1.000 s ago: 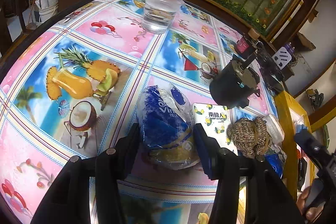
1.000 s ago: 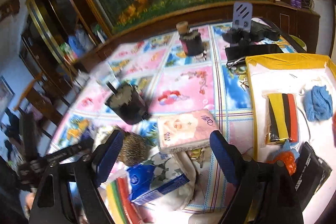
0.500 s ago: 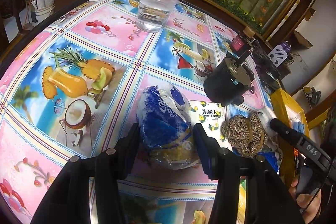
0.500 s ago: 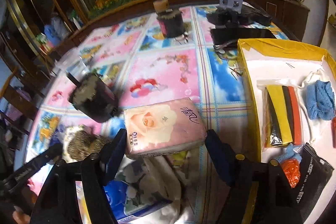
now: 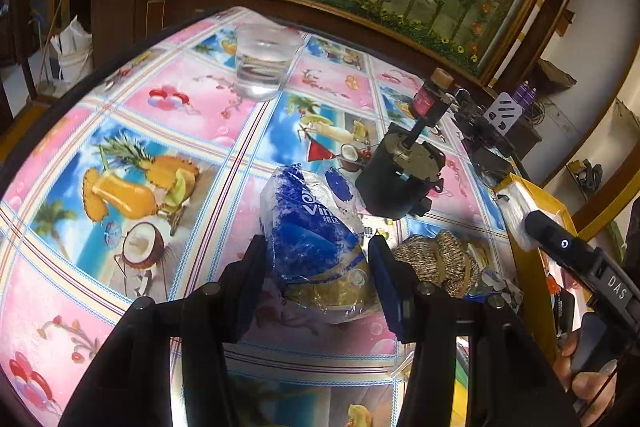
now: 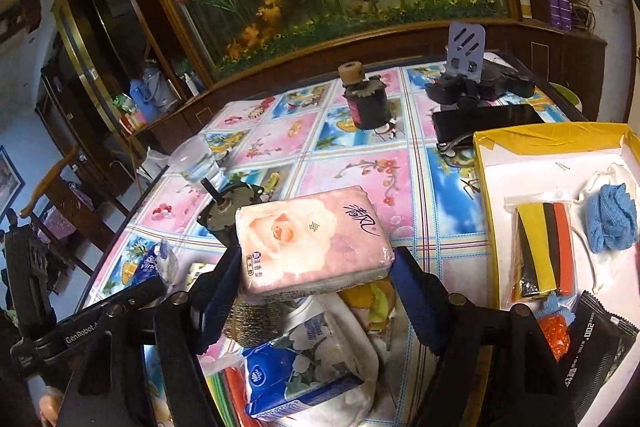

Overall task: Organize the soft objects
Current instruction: 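Grasp the blue Vinda tissue bag with the left gripper while the right gripper grasps the pink tissue pack, then lift both tissue packs and carry them toward the white box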

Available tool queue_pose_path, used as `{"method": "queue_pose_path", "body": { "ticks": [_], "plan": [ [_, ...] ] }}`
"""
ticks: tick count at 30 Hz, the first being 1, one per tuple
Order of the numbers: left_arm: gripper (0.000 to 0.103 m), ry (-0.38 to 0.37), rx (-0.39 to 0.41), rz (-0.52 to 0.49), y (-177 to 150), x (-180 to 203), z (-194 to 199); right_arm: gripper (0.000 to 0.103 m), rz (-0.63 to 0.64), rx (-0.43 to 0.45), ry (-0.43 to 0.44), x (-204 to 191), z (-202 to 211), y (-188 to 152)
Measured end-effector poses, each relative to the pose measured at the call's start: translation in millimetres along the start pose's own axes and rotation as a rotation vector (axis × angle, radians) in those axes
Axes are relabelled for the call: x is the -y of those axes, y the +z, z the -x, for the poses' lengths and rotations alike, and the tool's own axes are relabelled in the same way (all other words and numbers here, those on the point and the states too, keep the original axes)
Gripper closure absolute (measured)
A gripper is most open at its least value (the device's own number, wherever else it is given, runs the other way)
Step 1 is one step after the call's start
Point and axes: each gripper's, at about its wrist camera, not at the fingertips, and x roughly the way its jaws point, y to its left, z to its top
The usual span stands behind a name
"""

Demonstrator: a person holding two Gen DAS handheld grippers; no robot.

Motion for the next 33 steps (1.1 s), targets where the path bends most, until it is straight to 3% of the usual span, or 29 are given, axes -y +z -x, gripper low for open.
{"method": "queue_pose_path", "body": {
  "ticks": [18, 33],
  "plan": [
    [0.053, 0.130, 0.202, -0.244, -11, 45, 26, 0.024, 0.041, 0.045, 0.033, -10, 11, -5],
    [0.052, 0.195, 0.291, -0.355, -22, 63, 34, 0.024, 0.041, 0.055, 0.034, -9, 13, -4]
  ]
}}
